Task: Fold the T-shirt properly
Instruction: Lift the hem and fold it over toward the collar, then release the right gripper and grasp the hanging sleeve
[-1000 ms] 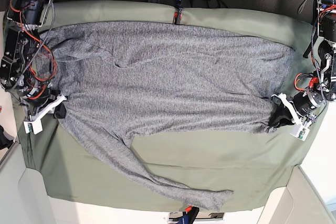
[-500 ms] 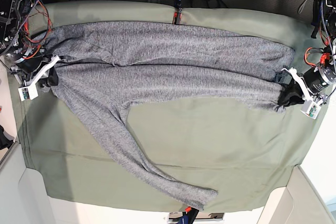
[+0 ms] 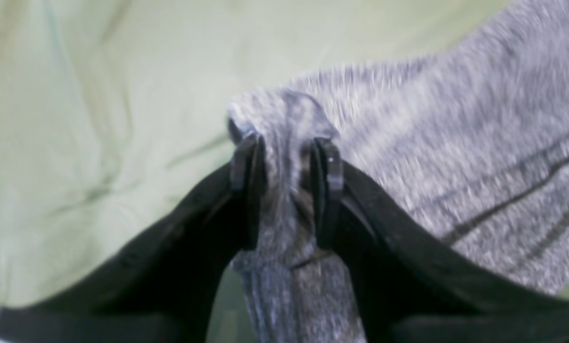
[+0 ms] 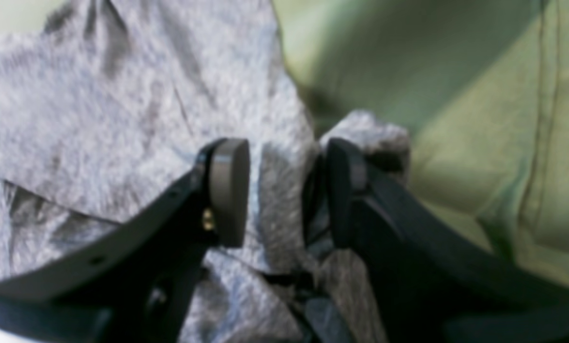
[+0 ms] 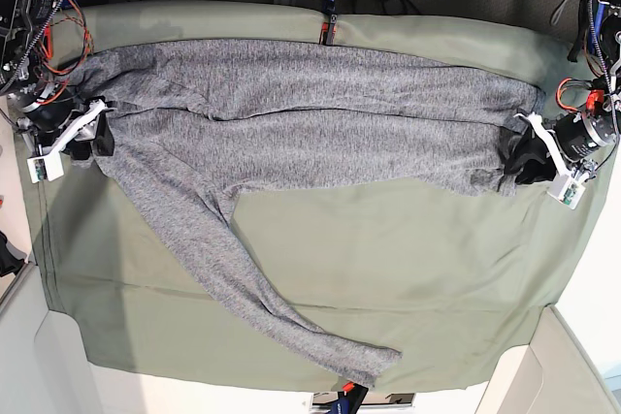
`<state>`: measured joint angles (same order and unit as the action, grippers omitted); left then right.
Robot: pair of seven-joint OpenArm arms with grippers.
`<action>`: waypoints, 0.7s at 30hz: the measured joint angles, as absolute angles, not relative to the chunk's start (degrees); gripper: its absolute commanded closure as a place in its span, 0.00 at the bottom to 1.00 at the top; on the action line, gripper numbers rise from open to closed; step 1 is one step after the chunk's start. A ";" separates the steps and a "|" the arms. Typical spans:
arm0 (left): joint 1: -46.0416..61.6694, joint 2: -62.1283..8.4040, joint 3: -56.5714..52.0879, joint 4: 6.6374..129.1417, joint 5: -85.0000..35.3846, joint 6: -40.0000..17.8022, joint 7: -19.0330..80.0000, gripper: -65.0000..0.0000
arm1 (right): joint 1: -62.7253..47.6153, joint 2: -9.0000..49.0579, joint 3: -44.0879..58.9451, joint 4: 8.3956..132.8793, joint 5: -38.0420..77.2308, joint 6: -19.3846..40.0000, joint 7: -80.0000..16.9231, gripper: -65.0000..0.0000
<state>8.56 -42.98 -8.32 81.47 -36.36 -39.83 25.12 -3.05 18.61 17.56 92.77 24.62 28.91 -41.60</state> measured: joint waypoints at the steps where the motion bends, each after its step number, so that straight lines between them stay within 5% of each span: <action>1: 8.56 -42.98 -8.32 81.49 -37.21 -39.83 26.24 0.69 | -3.01 18.61 17.56 92.77 24.64 28.91 -41.06 0.58; 12: 8.54 -43.00 -8.32 81.49 -41.01 -39.83 29.21 0.69 | 8.43 15.03 17.63 91.24 27.44 28.62 -39.83 0.58; 21: 8.54 -43.03 -8.32 81.54 -41.80 -39.83 29.63 0.69 | 24.77 7.09 16.67 68.69 16.88 28.36 -33.58 0.58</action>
